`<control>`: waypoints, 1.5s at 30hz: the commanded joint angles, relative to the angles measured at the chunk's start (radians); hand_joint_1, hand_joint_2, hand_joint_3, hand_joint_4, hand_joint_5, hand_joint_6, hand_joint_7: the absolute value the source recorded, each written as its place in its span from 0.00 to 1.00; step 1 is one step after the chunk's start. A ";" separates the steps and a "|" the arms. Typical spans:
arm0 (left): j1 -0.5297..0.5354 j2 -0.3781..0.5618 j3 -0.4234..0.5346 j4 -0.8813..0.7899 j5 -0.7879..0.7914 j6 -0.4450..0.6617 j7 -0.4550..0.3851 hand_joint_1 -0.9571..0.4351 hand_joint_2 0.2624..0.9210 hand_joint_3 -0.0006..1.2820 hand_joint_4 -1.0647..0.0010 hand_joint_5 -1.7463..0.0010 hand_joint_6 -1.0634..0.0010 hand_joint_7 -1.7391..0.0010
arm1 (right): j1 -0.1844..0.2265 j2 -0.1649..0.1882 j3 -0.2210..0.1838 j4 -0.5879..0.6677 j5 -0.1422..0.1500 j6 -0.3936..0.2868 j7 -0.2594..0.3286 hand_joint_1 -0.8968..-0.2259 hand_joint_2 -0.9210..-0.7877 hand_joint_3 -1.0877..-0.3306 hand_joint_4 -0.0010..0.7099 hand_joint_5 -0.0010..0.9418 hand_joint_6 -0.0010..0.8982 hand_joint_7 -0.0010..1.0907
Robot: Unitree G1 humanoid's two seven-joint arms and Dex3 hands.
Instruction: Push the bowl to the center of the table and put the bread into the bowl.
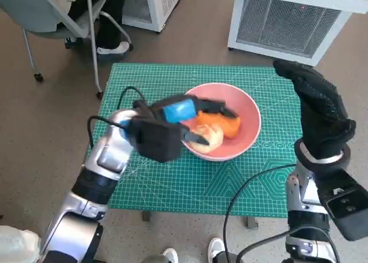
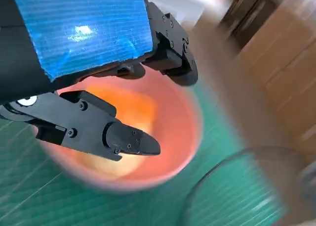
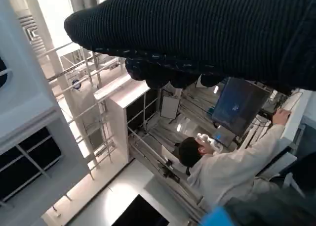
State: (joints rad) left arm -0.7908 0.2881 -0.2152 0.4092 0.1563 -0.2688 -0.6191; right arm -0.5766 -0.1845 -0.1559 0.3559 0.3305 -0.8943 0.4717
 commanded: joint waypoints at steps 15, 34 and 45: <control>0.146 -0.159 0.214 -0.124 -0.314 -0.289 0.210 0.39 1.00 0.19 0.64 1.00 0.58 0.96 | -0.062 -0.027 -0.016 -0.046 0.008 0.097 -0.026 0.44 0.00 0.50 0.37 0.00 0.03 0.52; 0.204 -0.262 0.243 -0.313 -0.422 -0.206 0.321 0.40 1.00 0.25 0.64 0.99 0.53 0.95 | -0.159 -0.031 -0.013 -0.026 -0.047 0.120 -0.055 0.46 0.00 0.47 0.38 0.00 0.11 0.40; 0.203 -0.277 0.242 -0.330 -0.425 -0.196 0.328 0.41 1.00 0.24 0.62 0.99 0.50 0.93 | -0.177 -0.035 -0.006 -0.013 -0.043 0.124 -0.051 0.47 0.00 0.47 0.39 0.00 0.14 0.39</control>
State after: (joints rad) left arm -0.5990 0.0198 0.0231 0.0948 -0.2595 -0.4668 -0.2953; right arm -0.7524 -0.2160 -0.1666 0.3299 0.3058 -0.7798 0.4223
